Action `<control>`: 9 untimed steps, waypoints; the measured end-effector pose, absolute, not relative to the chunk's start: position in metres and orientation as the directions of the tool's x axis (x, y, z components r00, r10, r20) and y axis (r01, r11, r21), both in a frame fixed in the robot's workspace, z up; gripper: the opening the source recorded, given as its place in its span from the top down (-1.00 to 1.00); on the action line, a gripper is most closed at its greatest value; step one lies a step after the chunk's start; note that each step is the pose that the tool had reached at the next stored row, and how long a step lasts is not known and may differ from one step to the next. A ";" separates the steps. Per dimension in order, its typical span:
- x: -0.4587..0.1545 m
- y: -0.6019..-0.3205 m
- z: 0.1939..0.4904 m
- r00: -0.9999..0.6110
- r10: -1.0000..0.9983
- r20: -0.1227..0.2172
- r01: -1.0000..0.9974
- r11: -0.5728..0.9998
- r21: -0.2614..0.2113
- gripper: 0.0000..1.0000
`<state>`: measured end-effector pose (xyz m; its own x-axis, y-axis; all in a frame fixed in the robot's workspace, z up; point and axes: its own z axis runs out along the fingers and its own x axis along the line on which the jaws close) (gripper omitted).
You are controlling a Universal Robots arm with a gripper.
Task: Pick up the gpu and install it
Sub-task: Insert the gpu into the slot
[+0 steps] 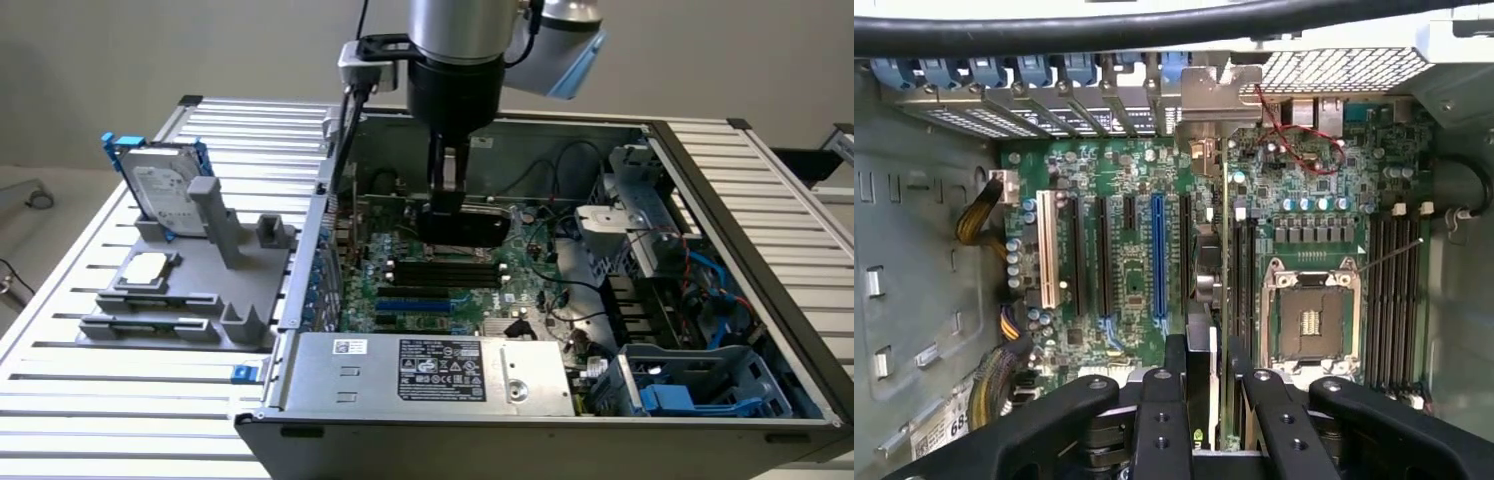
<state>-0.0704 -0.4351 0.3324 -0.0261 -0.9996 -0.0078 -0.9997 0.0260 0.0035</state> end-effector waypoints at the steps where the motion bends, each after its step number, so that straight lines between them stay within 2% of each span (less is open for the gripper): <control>1: -0.071 -0.438 0.332 -0.026 -1.000 -0.008 -1.000 0.026 0.004 0.47; 9: -0.074 -0.453 0.324 -0.025 -1.000 -0.011 -1.000 0.025 0.004 0.47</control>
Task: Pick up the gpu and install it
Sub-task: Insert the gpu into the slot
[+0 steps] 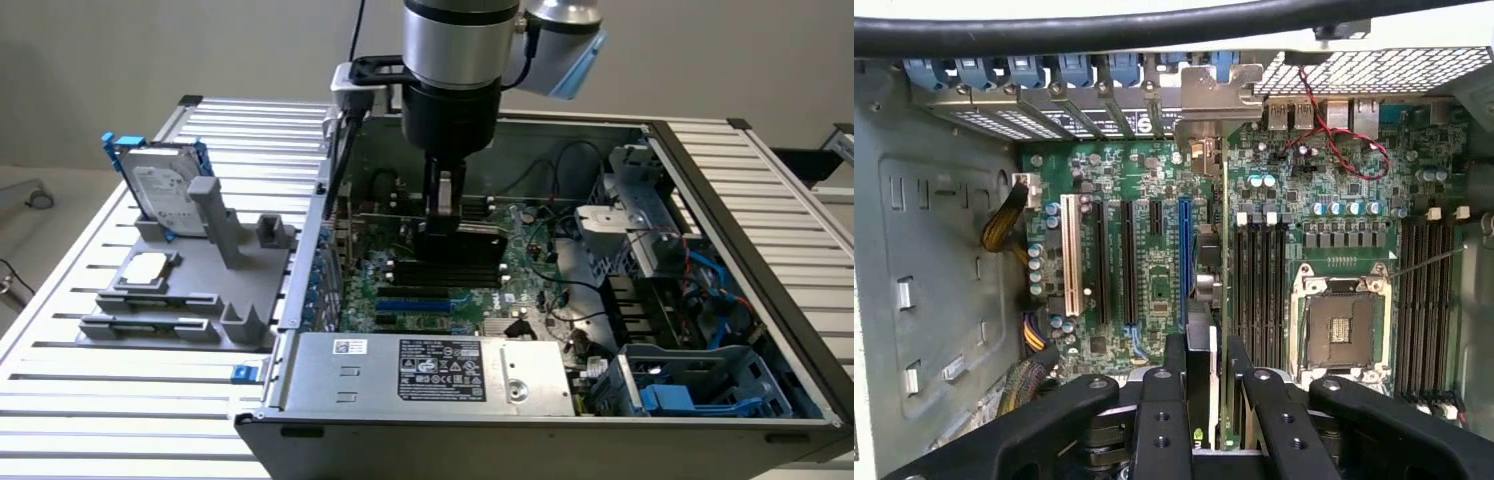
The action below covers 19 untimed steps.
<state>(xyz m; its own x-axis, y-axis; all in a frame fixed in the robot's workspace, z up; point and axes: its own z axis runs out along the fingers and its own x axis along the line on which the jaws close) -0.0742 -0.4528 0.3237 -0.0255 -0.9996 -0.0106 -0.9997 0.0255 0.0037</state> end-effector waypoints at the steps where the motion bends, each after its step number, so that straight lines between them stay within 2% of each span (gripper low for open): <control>1: -0.075 -0.453 0.323 -0.026 -1.000 -0.011 -1.000 0.026 0.004 0.47; 19: -0.083 -0.463 0.311 -0.025 -1.000 -0.011 -1.000 0.025 0.004 0.47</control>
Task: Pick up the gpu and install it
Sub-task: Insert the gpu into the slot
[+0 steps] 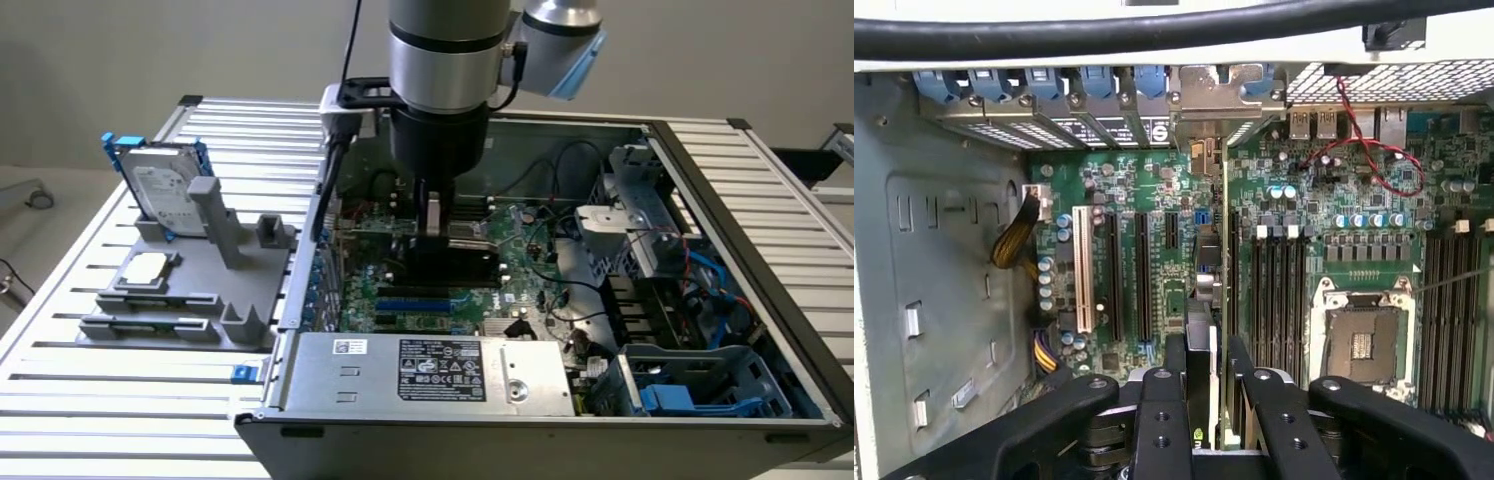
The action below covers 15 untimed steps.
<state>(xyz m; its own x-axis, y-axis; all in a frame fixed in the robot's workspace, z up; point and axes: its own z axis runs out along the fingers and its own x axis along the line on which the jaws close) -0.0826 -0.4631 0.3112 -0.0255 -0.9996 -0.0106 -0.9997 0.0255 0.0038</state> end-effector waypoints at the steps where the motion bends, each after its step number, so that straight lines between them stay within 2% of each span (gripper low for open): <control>1: -0.083 -0.463 0.311 -0.025 -1.000 -0.011 -1.000 0.025 0.004 0.47; 15: -0.086 -0.465 0.303 -0.026 -1.000 -0.011 -1.000 0.026 0.004 0.47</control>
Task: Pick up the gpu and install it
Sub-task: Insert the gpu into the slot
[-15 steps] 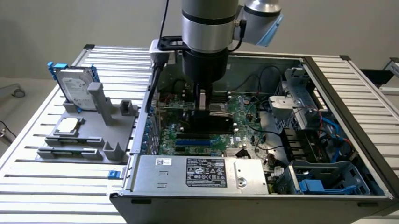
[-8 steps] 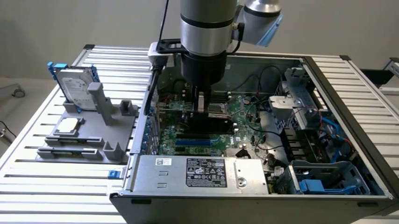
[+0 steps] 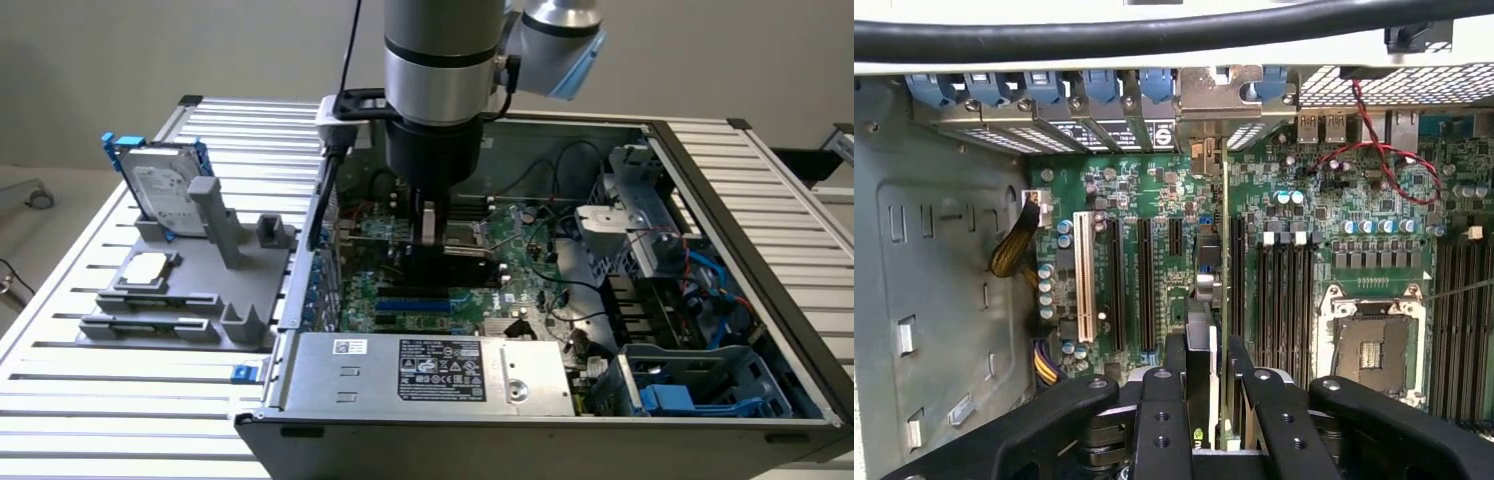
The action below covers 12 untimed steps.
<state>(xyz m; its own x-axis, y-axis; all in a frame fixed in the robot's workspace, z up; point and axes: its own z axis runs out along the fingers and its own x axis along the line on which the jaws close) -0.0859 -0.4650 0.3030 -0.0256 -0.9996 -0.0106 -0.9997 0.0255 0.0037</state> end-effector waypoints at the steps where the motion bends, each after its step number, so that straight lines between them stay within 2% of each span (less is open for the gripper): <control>1: -0.086 -0.465 0.302 -0.026 -1.000 -0.011 -1.000 0.026 0.004 0.47; 12: -0.087 -0.465 0.297 -0.026 -1.000 -0.011 -1.000 0.026 0.004 0.47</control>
<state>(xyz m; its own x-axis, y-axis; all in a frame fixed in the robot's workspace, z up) -0.0869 -0.4650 0.2972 -0.0256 -0.9996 -0.0107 -0.9997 0.0255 0.0037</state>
